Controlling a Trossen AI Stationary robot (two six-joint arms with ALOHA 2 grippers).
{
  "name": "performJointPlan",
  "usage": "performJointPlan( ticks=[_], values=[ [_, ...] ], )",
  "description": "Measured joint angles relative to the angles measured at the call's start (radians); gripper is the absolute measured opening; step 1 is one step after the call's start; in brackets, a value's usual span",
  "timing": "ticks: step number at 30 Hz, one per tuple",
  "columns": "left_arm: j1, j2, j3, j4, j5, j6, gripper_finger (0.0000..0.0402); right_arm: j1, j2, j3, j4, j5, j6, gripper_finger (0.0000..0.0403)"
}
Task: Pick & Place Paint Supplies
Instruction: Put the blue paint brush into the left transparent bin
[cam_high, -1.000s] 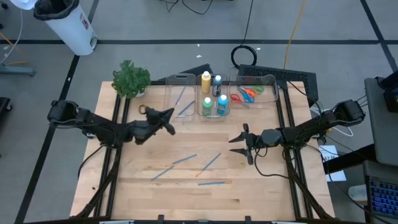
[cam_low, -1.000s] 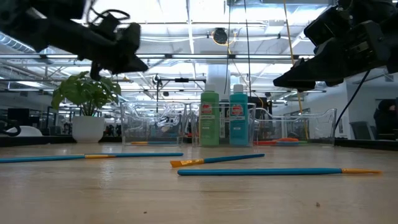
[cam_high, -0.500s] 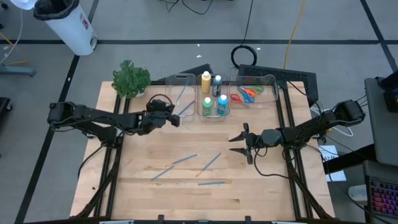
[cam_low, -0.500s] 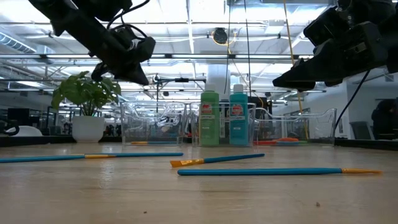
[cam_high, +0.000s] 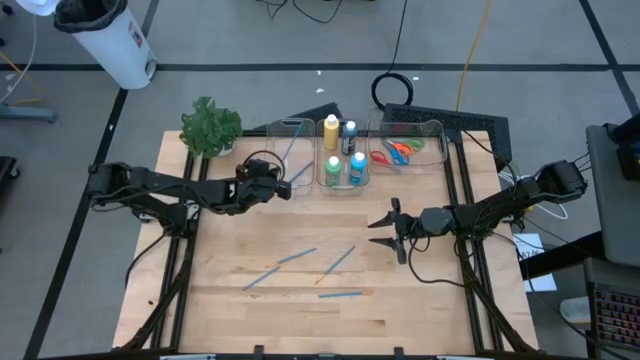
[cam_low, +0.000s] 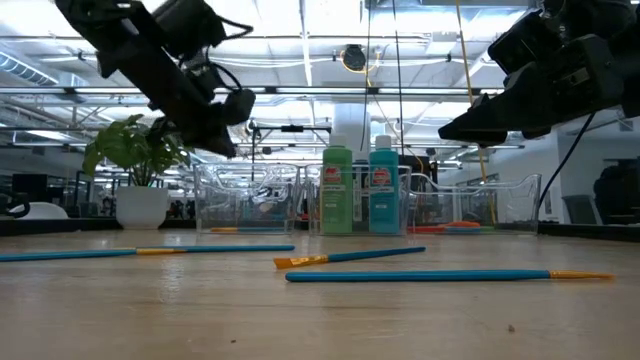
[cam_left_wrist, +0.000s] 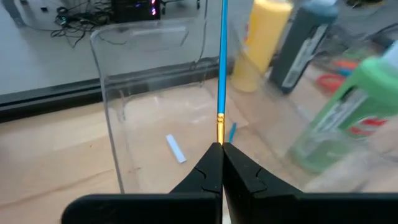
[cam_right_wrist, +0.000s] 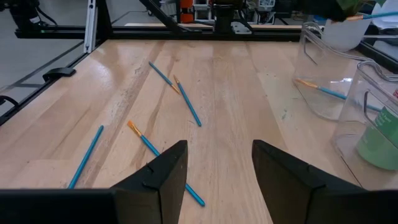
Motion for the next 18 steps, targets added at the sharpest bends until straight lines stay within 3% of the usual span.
performJointPlan(
  ticks=[18],
  values=[
    [0.033,0.055,0.0,0.025,0.058,0.009,0.0015,0.0,0.0,0.0,0.0,0.0,0.0,0.0171]
  ],
)
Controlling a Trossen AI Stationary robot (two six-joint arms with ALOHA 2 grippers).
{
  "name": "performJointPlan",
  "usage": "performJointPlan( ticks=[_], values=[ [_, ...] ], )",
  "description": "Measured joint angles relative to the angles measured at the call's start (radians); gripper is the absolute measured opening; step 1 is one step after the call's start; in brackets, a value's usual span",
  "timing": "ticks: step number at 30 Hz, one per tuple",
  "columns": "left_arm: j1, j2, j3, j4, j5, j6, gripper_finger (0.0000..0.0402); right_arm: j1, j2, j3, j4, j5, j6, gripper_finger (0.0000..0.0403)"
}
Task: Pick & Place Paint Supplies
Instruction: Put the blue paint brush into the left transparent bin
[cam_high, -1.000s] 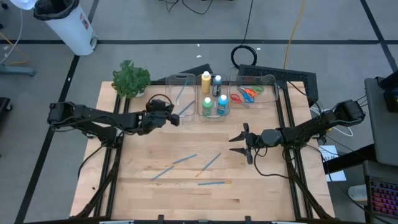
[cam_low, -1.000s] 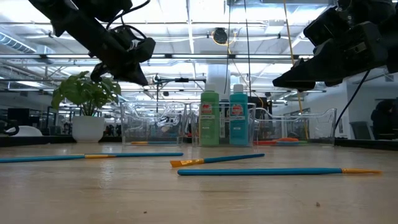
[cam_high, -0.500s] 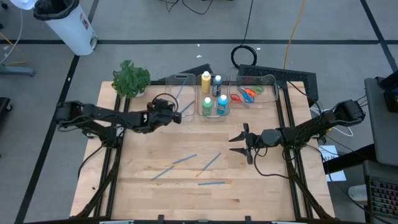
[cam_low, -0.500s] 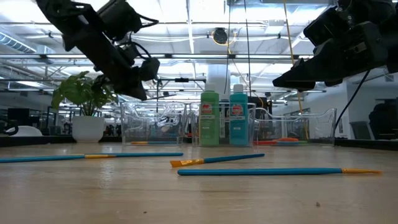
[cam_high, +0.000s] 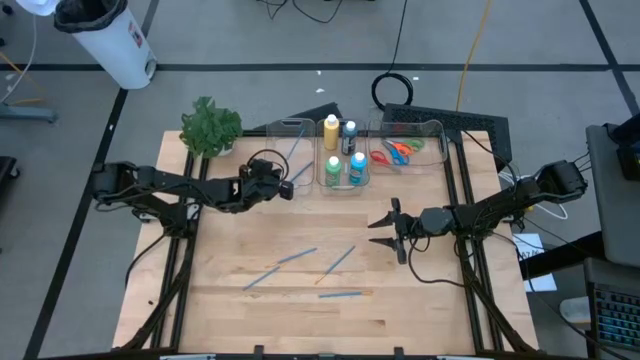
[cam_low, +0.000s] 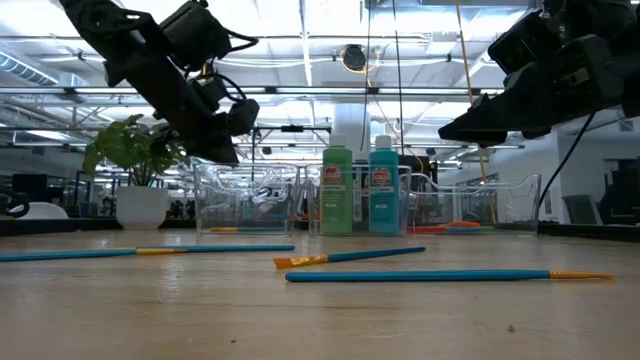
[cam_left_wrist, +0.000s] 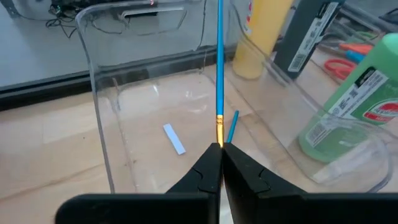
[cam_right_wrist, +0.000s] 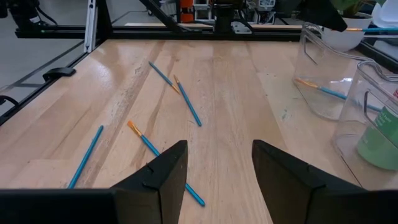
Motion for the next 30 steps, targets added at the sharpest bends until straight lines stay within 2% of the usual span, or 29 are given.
performJointPlan(
  ticks=[15,20,24,30],
  values=[
    [0.0,0.0,0.0,0.004,0.0,-0.005,0.0021,0.0,0.0,0.0,0.0,0.0,0.0,0.0171],
    [-0.003,0.0,0.0,0.004,0.012,0.042,0.0025,0.0,0.0,0.0,0.0,0.0,0.0,0.0171],
    [-0.003,0.0,0.0,0.005,0.006,0.038,0.0056,0.0,0.0,0.0,0.0,0.0,0.0,0.0171],
    [-0.003,0.0,0.0,0.005,-0.001,0.013,0.014,0.0,0.0,0.0,0.0,0.0,0.0,0.0171]
  ],
)
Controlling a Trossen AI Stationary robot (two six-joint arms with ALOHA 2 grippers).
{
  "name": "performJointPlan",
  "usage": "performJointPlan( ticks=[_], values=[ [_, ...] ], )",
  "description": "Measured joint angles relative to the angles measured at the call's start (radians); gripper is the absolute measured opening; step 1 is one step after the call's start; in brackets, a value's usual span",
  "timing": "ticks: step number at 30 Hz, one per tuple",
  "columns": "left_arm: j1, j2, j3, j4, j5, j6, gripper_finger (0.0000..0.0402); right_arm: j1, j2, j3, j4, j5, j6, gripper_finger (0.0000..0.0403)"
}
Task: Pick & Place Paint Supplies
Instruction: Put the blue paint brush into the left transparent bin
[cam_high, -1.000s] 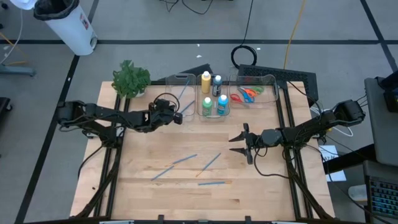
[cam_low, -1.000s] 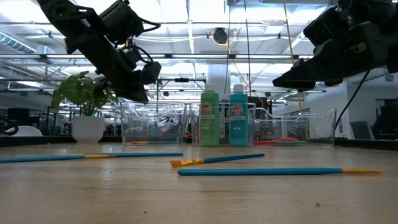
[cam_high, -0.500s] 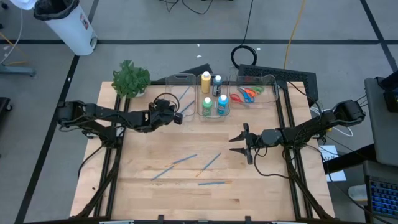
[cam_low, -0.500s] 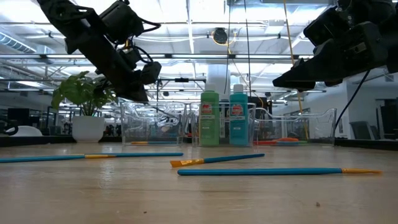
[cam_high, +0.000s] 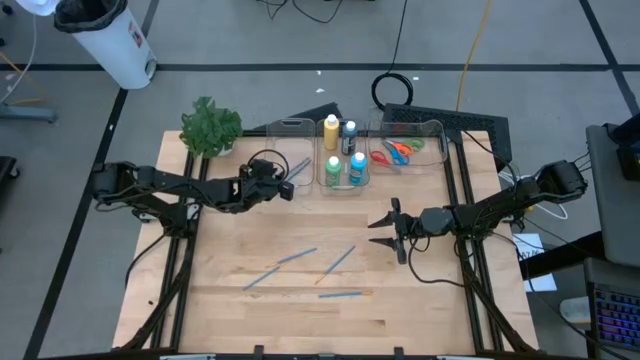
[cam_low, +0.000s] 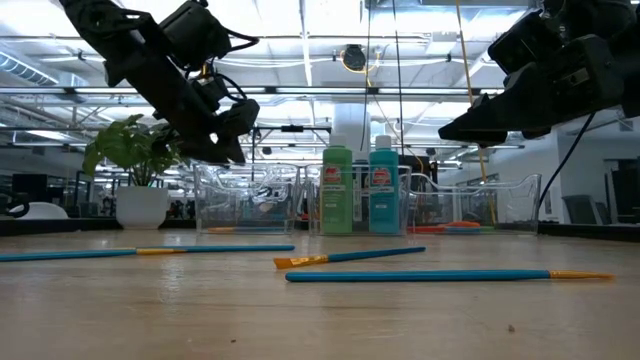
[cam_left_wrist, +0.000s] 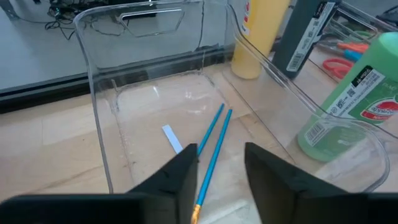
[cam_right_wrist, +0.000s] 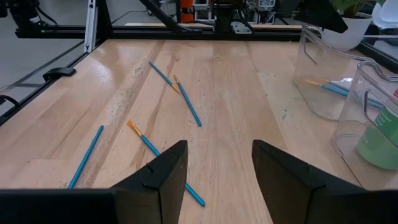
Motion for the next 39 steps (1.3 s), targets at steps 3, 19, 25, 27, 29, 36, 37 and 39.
performJointPlan(
  ticks=[3,19,25,27,29,36,37,39],
  values=[
    [0.0,0.0,0.0,0.0,0.006,0.0,0.0178,0.0,0.0,0.0,0.0,0.0,0.0,0.0171],
    [0.0,-0.03,0.0,0.23,0.236,0.144,0.0235,0.0,0.0,0.0,-0.007,0.0,0.0,0.0171],
    [-0.007,-0.039,0.0,0.329,0.422,0.147,0.0235,0.0,0.0,0.0,-0.008,0.0,0.0,0.0171],
    [-0.019,-0.04,0.0,0.359,0.482,0.152,0.0235,0.0,0.0,0.0,-0.008,0.0,0.0,0.0171],
    [-0.039,-0.039,0.0,0.393,0.543,0.171,0.0235,0.0,0.0,0.0,-0.008,0.0,0.0,0.0171],
    [-0.146,-0.039,0.0,0.487,0.679,0.308,0.0235,0.0,0.0,0.0,-0.008,0.0,0.0,0.0171],
    [-0.165,-0.039,0.0,0.492,0.68,0.321,0.0235,0.0,0.0,0.0,-0.008,0.0,0.0,0.0171],
    [-0.201,-0.039,0.0,0.5,0.672,0.343,0.0235,0.0,0.0,0.0,-0.008,0.0,0.0,0.0171]
  ],
)
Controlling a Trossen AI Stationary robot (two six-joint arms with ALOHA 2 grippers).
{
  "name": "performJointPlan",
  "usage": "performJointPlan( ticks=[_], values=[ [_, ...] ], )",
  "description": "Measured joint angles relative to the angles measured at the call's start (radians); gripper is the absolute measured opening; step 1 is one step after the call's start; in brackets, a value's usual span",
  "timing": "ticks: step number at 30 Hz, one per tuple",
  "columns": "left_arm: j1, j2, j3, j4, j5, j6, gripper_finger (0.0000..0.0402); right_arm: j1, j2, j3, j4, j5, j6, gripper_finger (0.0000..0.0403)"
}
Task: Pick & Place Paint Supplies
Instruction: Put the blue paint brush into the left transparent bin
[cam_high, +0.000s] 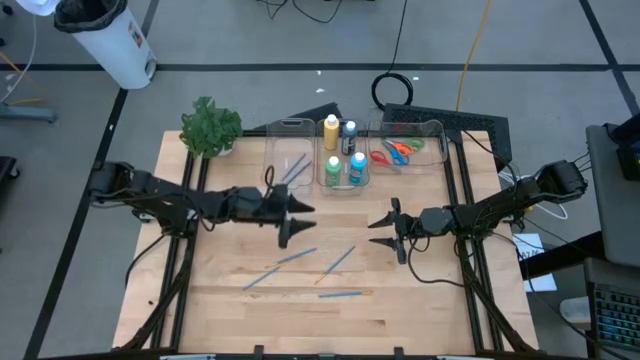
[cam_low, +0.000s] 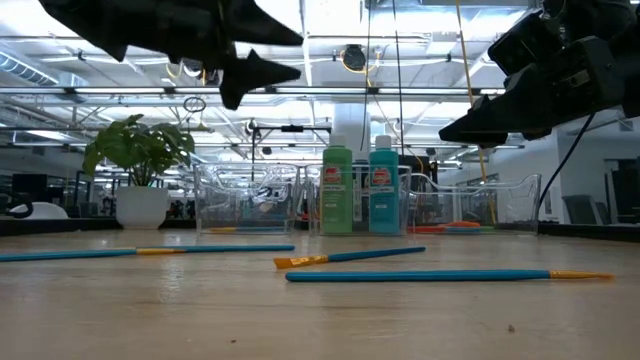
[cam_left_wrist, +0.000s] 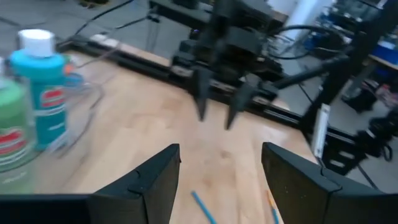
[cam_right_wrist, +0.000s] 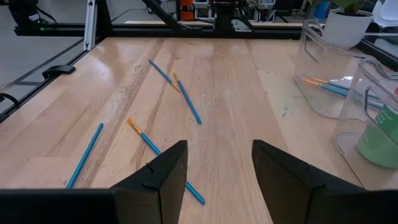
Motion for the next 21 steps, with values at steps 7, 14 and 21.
performJointPlan(
  ticks=[7,14,21],
  values=[
    [-0.131,0.003,0.0,-0.054,-0.009,0.042,0.0234,0.0,0.0,0.0,0.0,0.0,0.0,0.0171],
    [-0.323,0.012,0.0,-0.344,-0.137,0.054,0.0234,0.0,0.0,0.0,0.0,0.0,0.0,0.0171],
    [-0.472,0.115,0.0,-0.426,-0.213,-0.121,0.0234,0.0,0.0,0.0,0.007,0.0,0.0,0.0171]
  ],
)
